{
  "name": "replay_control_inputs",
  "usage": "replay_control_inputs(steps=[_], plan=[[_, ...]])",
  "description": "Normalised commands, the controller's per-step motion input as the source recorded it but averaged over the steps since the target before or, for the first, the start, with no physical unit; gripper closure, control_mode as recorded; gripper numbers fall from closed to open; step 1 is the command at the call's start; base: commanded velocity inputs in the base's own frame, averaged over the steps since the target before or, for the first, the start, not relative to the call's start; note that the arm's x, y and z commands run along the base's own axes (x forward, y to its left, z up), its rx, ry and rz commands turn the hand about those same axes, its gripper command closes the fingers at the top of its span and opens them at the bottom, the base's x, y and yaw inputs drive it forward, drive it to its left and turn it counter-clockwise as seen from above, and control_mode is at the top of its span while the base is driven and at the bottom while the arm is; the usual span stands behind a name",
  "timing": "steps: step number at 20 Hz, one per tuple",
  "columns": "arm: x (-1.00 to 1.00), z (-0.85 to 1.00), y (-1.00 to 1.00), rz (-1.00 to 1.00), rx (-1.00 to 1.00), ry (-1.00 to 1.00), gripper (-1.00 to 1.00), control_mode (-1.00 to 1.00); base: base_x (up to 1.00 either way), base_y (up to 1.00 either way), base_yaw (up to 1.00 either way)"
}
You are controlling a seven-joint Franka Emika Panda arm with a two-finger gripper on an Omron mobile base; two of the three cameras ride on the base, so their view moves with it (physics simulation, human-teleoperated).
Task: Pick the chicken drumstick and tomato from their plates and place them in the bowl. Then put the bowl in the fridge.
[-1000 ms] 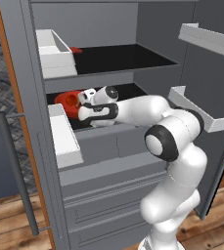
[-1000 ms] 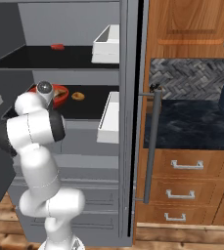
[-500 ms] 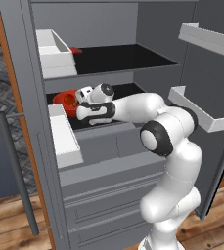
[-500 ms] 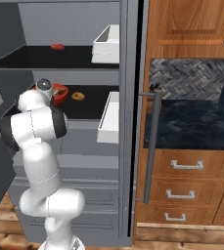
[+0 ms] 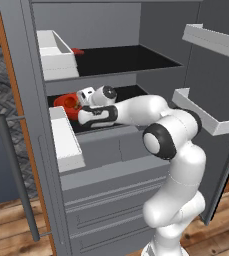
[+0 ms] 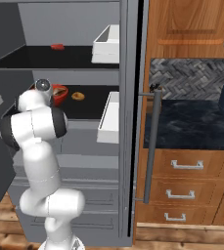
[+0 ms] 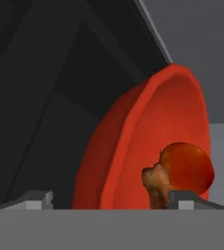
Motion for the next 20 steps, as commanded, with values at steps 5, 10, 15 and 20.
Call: replay_control_inputs(steps=[5,10,15,20], plan=[[-0.15,0.1,-0.05,0.0,0.04,-0.08,-1.0,-1.0,0.0,0.0,0.0],[-0.22,0.26,-0.19,0.0,0.07,0.01,-1.0,-1.0,0.0,0.0,0.0],[-0.27,0.15,-0.23,0.0,0.01,0.01,-1.0,-1.0,0.0,0.0,0.0],[-0.35,0.19,-0.24,0.0,0.0,0.0,-1.0,-1.0,0.0,0.0,0.0]])
